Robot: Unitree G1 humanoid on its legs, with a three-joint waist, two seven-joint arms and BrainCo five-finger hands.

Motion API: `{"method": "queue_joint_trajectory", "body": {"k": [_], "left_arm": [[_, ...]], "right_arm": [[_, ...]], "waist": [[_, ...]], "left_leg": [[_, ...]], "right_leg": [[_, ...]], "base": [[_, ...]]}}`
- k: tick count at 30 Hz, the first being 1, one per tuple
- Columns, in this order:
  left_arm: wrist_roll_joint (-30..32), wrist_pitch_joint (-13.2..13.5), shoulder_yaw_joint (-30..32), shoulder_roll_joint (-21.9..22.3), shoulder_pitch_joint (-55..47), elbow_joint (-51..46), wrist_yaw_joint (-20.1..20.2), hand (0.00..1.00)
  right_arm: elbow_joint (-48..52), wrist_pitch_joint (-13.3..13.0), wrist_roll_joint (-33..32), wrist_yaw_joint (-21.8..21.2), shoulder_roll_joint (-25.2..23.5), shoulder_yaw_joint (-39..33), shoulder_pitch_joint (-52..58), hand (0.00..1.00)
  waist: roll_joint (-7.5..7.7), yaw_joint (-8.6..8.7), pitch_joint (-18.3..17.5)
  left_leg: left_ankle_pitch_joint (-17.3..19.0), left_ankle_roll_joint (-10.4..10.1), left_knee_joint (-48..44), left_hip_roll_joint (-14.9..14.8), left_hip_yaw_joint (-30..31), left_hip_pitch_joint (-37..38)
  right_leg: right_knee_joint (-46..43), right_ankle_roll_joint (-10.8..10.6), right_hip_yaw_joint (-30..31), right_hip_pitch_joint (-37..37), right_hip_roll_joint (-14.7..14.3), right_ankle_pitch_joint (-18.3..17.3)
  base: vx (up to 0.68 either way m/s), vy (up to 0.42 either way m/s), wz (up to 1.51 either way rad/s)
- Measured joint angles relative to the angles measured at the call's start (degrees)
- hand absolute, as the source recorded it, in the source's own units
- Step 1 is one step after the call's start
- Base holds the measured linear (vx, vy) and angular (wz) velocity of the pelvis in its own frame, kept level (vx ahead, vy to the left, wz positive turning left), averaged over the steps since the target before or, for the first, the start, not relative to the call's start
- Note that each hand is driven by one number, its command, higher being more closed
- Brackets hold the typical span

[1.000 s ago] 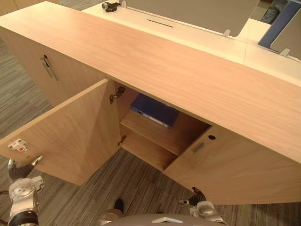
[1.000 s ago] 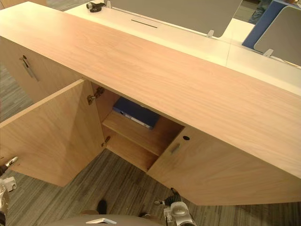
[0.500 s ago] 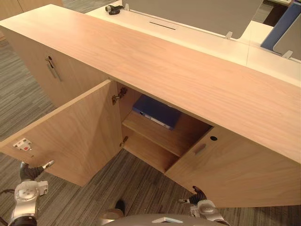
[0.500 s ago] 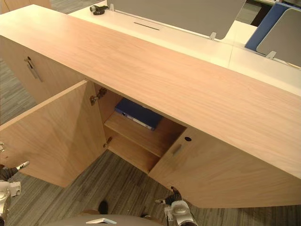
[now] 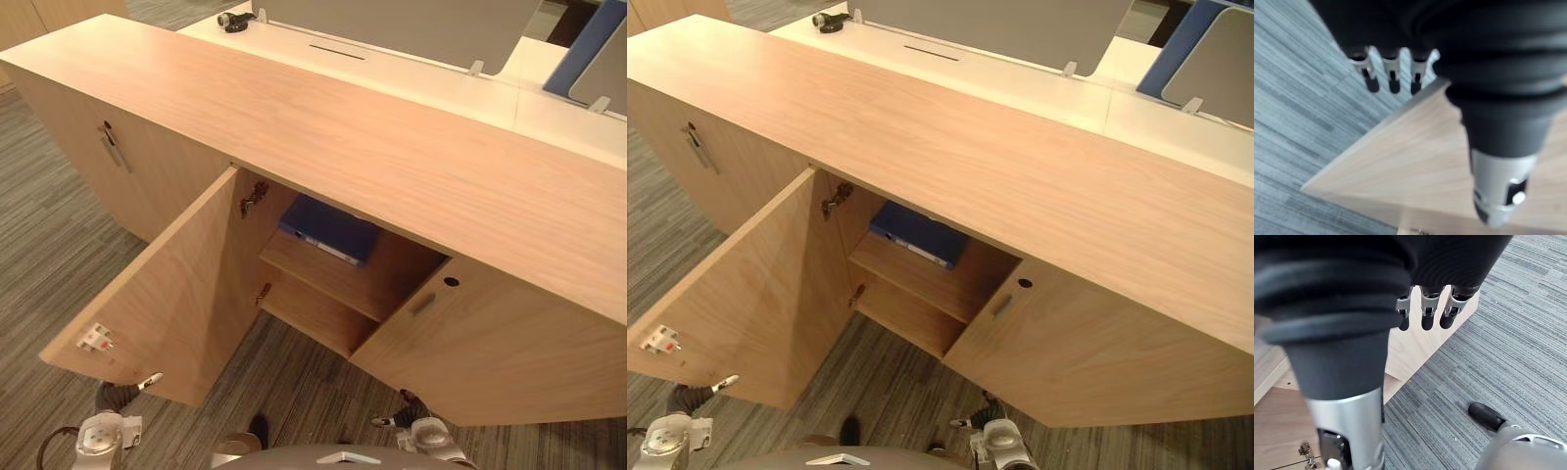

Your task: Walk over to the cabinet, pick up the folder, carry it to the office cabinet, place the folder inside the office cabinet, then close the office cabinet door

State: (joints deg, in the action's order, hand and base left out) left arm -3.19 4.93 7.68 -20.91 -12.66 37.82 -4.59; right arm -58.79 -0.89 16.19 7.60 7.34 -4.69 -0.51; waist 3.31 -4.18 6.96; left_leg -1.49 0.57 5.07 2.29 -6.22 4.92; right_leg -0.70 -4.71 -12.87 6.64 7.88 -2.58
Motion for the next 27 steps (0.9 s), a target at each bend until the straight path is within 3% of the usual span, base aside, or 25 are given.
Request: {"method": "queue_joint_trajectory", "body": {"k": [8, 15, 17, 20, 24, 27], "left_arm": [[-0.05, 0.00, -8.35, 1.89, -1.96, -1.07, 0.12, 0.00], [-0.03, 1.01, -17.62, 2.04, -3.83, -1.53, 2.54, 0.00], [0.01, 2.44, -23.06, 2.16, -4.13, -1.61, 5.32, 0.00], [0.07, 2.13, -27.18, 4.09, -2.57, -0.97, 7.52, 0.00], [1.32, 1.94, -34.42, 6.17, 2.17, -0.62, 11.21, 0.00], [2.27, 2.53, -37.72, 8.90, 5.75, -0.54, 12.99, 0.00]], "right_arm": [[1.82, 0.03, 0.03, 0.02, 0.06, 0.11, 0.42, 0.00], [1.83, 0.07, 0.06, 0.07, 0.04, 1.69, 0.86, 0.00], [1.83, 0.08, 0.08, 0.05, -0.10, 2.39, 0.83, 0.00], [1.83, 0.10, 0.09, 0.05, -0.14, 2.84, 0.52, 0.00], [1.96, 0.14, 0.09, 0.05, -0.13, 4.49, 0.19, 0.00], [1.64, 0.23, 0.12, 0.04, -0.29, 4.60, 0.28, 0.00]], "waist": [[-2.43, 0.98, -0.19], [-3.22, 1.53, -0.33], [-3.92, 2.36, -0.74], [-4.32, 3.37, -1.10], [-4.12, 5.83, -2.07], [-2.95, 7.24, -2.80]], "left_leg": [[-0.24, 0.28, 0.00, -0.14, -1.97, -0.65], [-0.39, 0.50, -0.01, 0.05, -5.18, -0.84], [-0.39, 0.51, 0.00, 0.25, -6.57, -0.81], [-0.35, 0.61, 0.00, 0.47, -7.79, -0.49], [0.01, 1.14, 0.01, 0.49, -9.56, -0.17], [0.09, 1.24, 0.01, 0.61, -10.15, -0.03]], "right_leg": [[-0.45, 0.35, 3.46, -2.22, -0.06, 0.27], [-0.56, -0.53, 8.26, -4.24, -0.21, 0.73], [-0.58, -0.54, 10.01, -4.57, -0.21, 0.73], [-0.54, -0.54, 11.99, -4.87, -0.21, 0.73], [0.32, -0.48, 13.65, -5.24, -0.23, 0.77], [0.47, -0.24, 14.13, -5.39, -0.17, 0.93]], "base": [[-0.06, 0.011, -0.13], [-0.05, 0.044, -0.20], [-0.05, 0.056, -0.11], [-0.05, 0.052, -0.22], [-0.03, 0.037, -0.30], [0.01, 0.031, -0.17]]}}
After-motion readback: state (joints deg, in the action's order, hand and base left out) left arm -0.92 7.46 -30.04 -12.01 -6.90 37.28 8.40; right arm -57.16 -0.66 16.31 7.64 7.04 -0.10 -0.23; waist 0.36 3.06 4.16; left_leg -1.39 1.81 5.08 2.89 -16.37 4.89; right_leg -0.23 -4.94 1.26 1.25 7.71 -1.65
